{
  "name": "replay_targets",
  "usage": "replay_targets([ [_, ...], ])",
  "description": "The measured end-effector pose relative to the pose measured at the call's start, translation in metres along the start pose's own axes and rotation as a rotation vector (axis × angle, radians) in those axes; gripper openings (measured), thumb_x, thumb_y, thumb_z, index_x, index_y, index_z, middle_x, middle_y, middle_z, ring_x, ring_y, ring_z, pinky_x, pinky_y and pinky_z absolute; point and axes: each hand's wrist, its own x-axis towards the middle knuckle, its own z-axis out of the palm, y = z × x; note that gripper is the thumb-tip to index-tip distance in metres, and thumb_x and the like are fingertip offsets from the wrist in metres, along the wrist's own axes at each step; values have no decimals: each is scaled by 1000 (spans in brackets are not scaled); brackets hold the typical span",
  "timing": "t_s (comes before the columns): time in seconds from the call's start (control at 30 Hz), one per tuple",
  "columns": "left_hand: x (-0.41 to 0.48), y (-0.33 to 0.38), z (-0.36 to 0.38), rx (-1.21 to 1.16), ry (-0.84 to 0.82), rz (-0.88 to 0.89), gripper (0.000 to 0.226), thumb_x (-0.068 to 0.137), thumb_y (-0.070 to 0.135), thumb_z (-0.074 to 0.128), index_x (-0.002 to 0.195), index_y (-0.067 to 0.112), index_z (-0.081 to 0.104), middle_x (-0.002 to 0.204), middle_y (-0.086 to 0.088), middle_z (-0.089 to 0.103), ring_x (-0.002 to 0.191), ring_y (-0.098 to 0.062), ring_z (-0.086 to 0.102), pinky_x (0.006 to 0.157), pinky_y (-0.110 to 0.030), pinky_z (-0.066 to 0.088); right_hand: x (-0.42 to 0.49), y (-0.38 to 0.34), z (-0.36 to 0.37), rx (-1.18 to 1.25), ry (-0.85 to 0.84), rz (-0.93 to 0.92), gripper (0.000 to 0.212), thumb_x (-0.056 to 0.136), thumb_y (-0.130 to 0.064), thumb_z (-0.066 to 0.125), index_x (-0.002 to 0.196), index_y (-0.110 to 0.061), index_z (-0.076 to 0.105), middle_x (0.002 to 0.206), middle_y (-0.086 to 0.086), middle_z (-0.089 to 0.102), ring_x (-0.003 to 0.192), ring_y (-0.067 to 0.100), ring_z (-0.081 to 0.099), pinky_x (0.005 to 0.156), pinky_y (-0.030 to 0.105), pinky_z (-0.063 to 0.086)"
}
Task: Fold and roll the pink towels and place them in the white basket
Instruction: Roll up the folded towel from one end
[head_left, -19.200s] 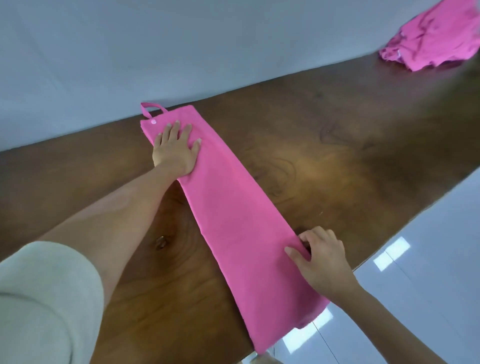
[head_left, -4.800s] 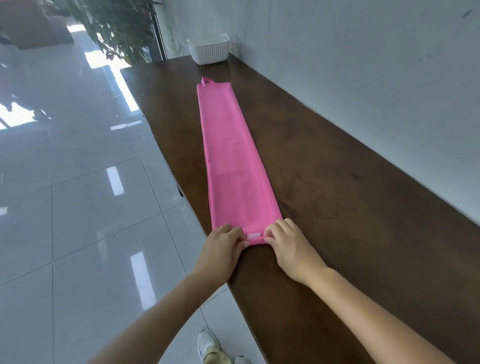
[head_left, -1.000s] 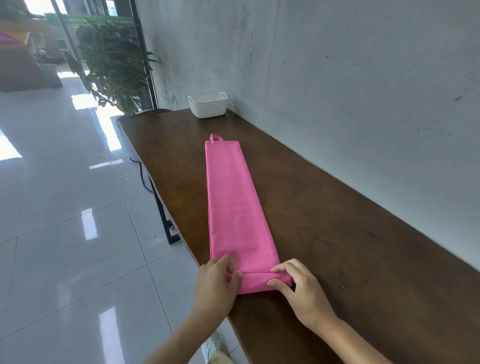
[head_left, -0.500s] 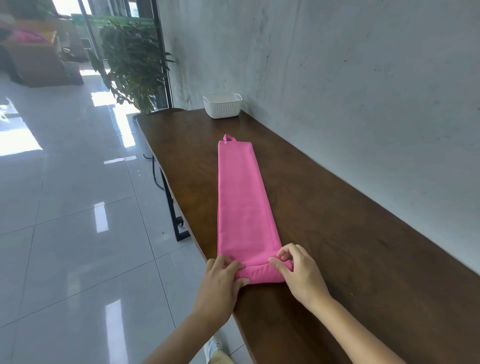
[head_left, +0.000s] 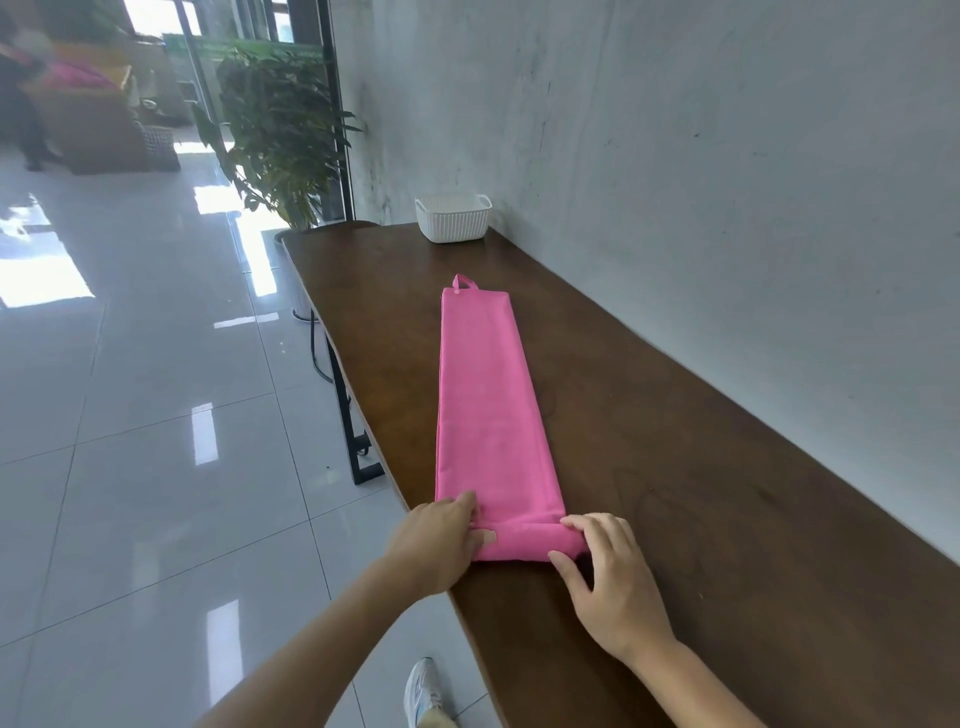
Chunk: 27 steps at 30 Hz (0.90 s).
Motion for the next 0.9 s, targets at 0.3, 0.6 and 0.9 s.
replay_targets([
  [0.3, -7, 1, 7, 69, 239, -16, 31, 101, 53, 45, 111, 24, 51, 107, 6, 58, 91, -15, 57, 80, -29, 48, 15, -10, 0, 85, -117, 155, 45, 95, -68, 26, 110, -33, 51, 109, -19, 50, 101, 1, 51, 76, 9, 43],
  [0.6, -8, -10, 37, 267, 604, 318, 21, 93, 42, 63, 102, 23, 65, 100, 5, 64, 88, -16, 60, 80, -32, 57, 52, -16, -2, 67, -232, 344, 39, 100, -62, 35, 106, -28, 51, 102, -11, 52, 98, 8, 54, 72, 21, 46],
  [0.9, 9, -20, 23, 169, 367, 312, 39, 100, 46, 41, 114, 22, 68, 105, 6, 71, 95, -17, 65, 85, -33, 57, 37, -23, 10, 7, 51, 130, 39, 101, -57, 31, 115, -30, 56, 113, -13, 52, 99, 5, 48, 80, 20, 52],
])
